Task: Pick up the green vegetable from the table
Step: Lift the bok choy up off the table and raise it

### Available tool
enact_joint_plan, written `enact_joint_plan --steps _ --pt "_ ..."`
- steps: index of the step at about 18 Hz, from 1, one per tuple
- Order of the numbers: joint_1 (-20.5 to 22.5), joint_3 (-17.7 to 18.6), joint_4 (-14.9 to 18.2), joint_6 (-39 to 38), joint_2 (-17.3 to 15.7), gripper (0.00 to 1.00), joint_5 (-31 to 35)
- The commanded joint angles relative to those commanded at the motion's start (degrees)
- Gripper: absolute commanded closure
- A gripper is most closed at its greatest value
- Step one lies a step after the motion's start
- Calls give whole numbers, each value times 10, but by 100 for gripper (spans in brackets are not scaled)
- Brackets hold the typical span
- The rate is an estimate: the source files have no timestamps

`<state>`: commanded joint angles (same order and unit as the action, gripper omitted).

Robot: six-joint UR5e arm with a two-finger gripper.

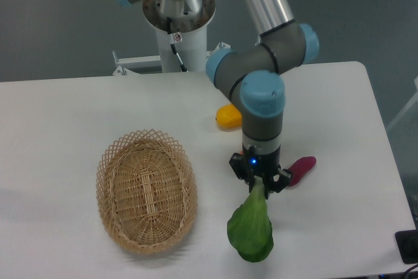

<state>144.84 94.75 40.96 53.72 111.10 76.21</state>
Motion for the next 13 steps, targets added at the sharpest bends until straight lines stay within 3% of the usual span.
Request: enact_joint_plan --steps 5,8,13 --pt "7 -3 7 -51 -44 72 -30" --pt "46 3 26 -52 -80 71 -71" --pt "76 -6 27 -42 -89 71 -108"
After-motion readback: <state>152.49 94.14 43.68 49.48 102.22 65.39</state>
